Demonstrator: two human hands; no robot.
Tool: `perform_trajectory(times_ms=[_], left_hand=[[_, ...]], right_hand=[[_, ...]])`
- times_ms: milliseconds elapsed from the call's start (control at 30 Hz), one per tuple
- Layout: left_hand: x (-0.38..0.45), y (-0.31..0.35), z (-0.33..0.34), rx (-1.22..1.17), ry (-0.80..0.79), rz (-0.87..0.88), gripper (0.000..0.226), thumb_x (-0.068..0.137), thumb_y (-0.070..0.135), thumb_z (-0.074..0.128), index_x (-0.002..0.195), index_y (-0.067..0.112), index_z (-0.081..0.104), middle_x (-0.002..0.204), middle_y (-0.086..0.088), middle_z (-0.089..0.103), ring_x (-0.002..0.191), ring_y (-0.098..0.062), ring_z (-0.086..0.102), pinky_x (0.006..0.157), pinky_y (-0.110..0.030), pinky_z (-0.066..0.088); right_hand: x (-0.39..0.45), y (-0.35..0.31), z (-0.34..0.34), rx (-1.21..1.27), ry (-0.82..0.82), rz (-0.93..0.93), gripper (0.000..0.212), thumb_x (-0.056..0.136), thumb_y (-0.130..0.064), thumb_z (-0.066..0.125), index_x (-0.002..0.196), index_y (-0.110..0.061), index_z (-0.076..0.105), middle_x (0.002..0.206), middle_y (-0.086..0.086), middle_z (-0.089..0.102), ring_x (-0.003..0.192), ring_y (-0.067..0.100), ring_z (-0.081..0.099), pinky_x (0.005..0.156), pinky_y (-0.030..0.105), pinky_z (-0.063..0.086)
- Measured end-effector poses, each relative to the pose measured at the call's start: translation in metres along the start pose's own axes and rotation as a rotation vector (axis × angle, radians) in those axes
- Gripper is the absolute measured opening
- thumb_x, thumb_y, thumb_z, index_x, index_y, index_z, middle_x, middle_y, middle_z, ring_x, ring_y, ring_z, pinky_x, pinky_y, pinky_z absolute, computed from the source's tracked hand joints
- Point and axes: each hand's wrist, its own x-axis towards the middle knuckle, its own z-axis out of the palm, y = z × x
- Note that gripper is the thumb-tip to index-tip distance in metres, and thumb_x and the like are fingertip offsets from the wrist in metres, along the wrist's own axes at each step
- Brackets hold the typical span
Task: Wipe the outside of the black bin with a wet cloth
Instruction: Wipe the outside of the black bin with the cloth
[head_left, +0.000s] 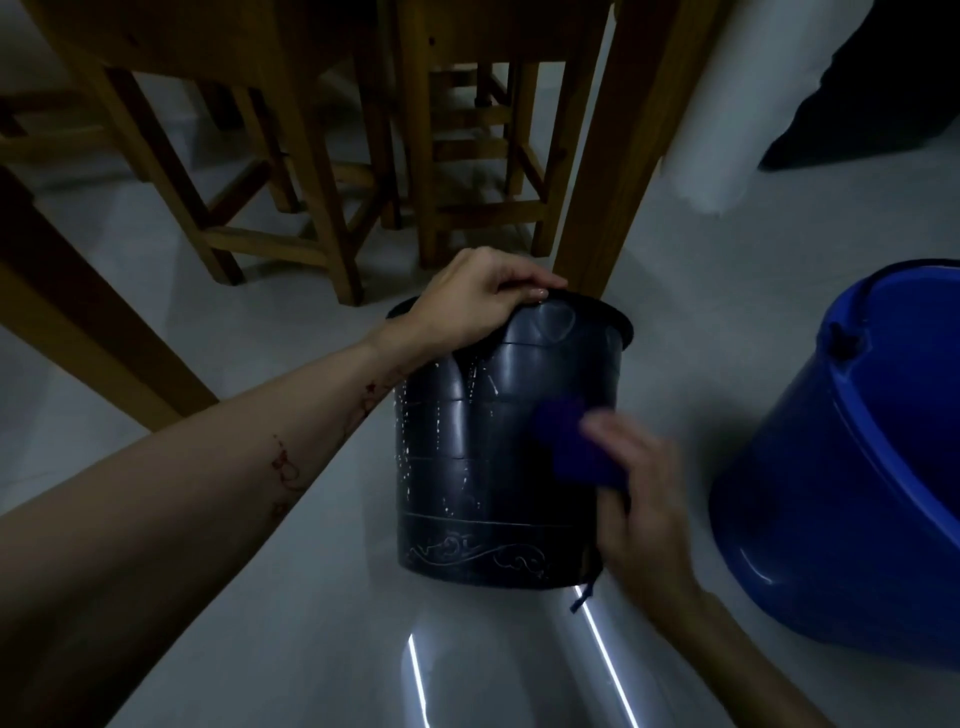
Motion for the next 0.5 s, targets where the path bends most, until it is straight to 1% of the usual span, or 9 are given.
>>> perform_trajectory(times_ms=[33,100,167,267,333,367,433,467,500], left_hand=[[0.003,0.002,0.002,0.002,-0.011,0.002,0.027,0.097,0.015,0.059,0.122,0.02,0.068,0.125,0.003,0.069,0.117,-0.003,0.062,0.102,-0.029,0.052],[0.005,0.005,0.005,0.007,-0.03,0.001,0.027,0.097,0.015,0.059,0.121,0.021,0.068,0.126,0.003,0.069,0.118,-0.004,0.061,0.103,-0.034,0.052],[0.006,0.004,0.007,0.013,-0.031,-0.009,0.027,0.097,0.016,0.059,0.121,0.022,0.068,0.126,0.003,0.069,0.119,-0.004,0.061,0.103,-0.037,0.051],[0.007,0.0,0.006,0.038,0.01,-0.043,0.026,0.097,0.018,0.059,0.12,0.022,0.07,0.125,0.002,0.069,0.119,-0.005,0.061,0.103,-0.039,0.052],[0.007,-0.001,0.007,0.052,0.032,-0.064,0.025,0.096,0.019,0.061,0.12,0.021,0.07,0.123,0.002,0.07,0.117,-0.005,0.062,0.101,-0.037,0.052],[0.007,0.0,0.007,0.055,0.033,-0.072,0.026,0.096,0.02,0.061,0.121,0.02,0.07,0.122,0.002,0.071,0.115,-0.004,0.063,0.1,-0.033,0.053],[0.007,0.008,0.003,0.065,0.005,-0.075,0.031,0.094,0.024,0.064,0.124,0.017,0.067,0.118,0.001,0.072,0.108,-0.002,0.064,0.091,-0.014,0.052],[0.007,0.014,-0.001,0.086,-0.018,-0.081,0.034,0.093,0.03,0.066,0.125,0.017,0.065,0.113,0.001,0.072,0.102,-0.001,0.065,0.083,-0.01,0.051],[0.006,0.017,-0.006,0.12,-0.044,-0.104,0.037,0.093,0.04,0.064,0.123,0.019,0.064,0.107,0.003,0.07,0.096,0.0,0.064,0.076,-0.011,0.05]], right_hand=[[0.016,0.008,-0.001,0.036,0.083,0.118,0.054,0.086,0.003,0.051,0.135,-0.02,0.046,0.131,0.001,0.048,0.119,0.021,0.047,0.1,0.036,0.041],[0.042,0.022,0.003,0.082,0.148,0.277,0.054,0.089,0.002,0.052,0.136,-0.023,0.044,0.129,-0.003,0.045,0.119,0.024,0.046,0.099,0.042,0.044],[0.05,0.025,0.011,0.063,0.134,0.281,0.056,0.087,0.005,0.054,0.136,-0.02,0.045,0.129,-0.006,0.044,0.118,0.023,0.045,0.099,0.044,0.044],[0.035,0.012,0.023,0.015,0.039,0.131,0.056,0.082,0.01,0.055,0.132,-0.014,0.051,0.13,0.005,0.051,0.116,0.027,0.047,0.1,0.035,0.04],[0.012,-0.001,0.028,-0.047,-0.07,-0.009,0.059,0.078,0.009,0.051,0.131,-0.018,0.052,0.131,0.007,0.053,0.111,0.03,0.048,0.094,0.038,0.041],[-0.001,-0.006,0.029,-0.09,-0.123,-0.089,0.057,0.079,0.006,0.049,0.129,-0.021,0.052,0.132,0.004,0.053,0.109,0.03,0.047,0.089,0.039,0.04],[-0.027,-0.01,0.027,-0.167,-0.193,-0.234,0.039,0.093,-0.005,0.045,0.126,-0.025,0.053,0.131,-0.001,0.051,0.108,0.025,0.046,0.085,0.037,0.039],[-0.037,-0.011,0.025,-0.179,-0.204,-0.268,0.033,0.099,-0.01,0.042,0.125,-0.026,0.054,0.131,-0.002,0.051,0.108,0.023,0.047,0.086,0.036,0.039],[-0.046,-0.011,0.024,-0.179,-0.206,-0.273,0.032,0.099,-0.01,0.042,0.124,-0.026,0.054,0.131,-0.003,0.051,0.108,0.022,0.047,0.087,0.036,0.039]])
